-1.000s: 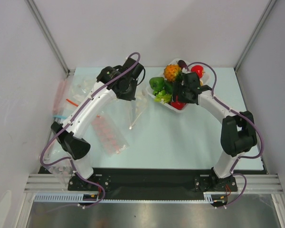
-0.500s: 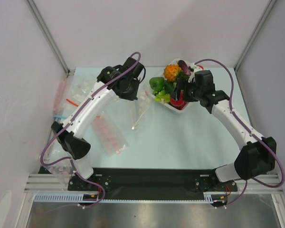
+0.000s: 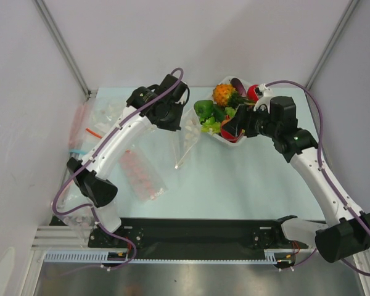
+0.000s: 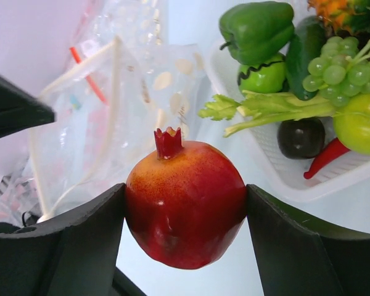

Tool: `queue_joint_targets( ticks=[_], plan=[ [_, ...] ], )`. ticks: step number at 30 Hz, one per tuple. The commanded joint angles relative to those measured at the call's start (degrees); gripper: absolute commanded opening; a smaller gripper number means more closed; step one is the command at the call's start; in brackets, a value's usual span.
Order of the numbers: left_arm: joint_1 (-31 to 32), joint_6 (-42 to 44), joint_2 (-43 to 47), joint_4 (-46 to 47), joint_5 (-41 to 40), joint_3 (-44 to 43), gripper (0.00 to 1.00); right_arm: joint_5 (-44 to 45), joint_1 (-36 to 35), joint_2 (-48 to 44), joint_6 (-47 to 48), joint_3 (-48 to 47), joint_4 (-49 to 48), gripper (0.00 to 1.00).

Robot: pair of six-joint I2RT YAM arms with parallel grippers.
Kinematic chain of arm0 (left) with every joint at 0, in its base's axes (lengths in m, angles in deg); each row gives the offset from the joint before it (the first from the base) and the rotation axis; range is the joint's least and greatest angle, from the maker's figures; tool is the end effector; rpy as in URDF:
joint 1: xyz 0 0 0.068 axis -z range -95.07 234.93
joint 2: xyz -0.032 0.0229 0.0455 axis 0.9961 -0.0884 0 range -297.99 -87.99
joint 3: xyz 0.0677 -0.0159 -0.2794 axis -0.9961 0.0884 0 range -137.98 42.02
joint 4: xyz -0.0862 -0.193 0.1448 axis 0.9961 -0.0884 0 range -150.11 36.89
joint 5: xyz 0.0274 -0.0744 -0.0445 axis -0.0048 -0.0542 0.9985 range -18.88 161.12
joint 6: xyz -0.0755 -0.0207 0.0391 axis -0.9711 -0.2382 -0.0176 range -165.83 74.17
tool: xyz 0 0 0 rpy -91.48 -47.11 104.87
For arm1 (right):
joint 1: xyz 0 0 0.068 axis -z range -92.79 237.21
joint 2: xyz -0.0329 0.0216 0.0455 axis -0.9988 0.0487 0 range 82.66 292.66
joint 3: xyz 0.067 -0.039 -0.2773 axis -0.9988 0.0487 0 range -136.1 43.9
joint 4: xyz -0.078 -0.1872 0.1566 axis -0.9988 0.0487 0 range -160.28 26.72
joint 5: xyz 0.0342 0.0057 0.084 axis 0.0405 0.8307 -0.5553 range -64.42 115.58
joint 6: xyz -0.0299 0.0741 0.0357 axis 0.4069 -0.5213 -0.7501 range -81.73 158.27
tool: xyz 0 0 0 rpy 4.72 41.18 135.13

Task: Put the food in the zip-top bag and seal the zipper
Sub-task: Pick up the fake fruit from the bin, then place the fake fruit in the zipper food storage bag.

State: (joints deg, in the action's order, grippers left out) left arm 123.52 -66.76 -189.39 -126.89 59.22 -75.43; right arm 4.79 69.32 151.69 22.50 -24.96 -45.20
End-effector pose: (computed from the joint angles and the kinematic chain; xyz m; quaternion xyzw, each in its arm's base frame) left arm 0.2982 -0.2176 0.3846 0.1182 0.9485 -0.0508 0.2894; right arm 0.2694 0.1159 0.3713 -0.1120 0.8288 0.2984 0.4599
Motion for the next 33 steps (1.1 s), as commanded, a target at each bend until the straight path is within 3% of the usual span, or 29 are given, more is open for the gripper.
queue_joint_targets(
  ticks=[1, 10, 16, 25, 33],
  plan=[
    [-0.18, -1.04, 1.74, 1.97, 1.97, 0.99, 0.0, -3.98, 0.22, -3.63, 0.74, 0.31, -0.56, 0.54],
    [-0.18, -2.98, 2.44, 3.38, 4.6, 2.66, 0.0, -10.83, -0.65, -7.25, 0.13, 0.83, -2.31, 0.54],
    [-0.27, -3.94, 2.26, 4.17, 5.75, 2.66, 0.0, -15.68, -4.78, -8.13, -0.84, 0.48, -9.24, 0.53],
    [-0.18, -5.17, 3.84, 5.4, 10.32, 2.05, 0.0, -13.57, -9.7, 1.08, -4.09, -2.15, -16.9, 0.51],
    [-0.27, -7.02, 5.52, 6.1, 13.66, 0.73, 0.0, -8.22, -12.34, 6.9, -3.92, -2.51, -14.89, 0.52]
  ],
)
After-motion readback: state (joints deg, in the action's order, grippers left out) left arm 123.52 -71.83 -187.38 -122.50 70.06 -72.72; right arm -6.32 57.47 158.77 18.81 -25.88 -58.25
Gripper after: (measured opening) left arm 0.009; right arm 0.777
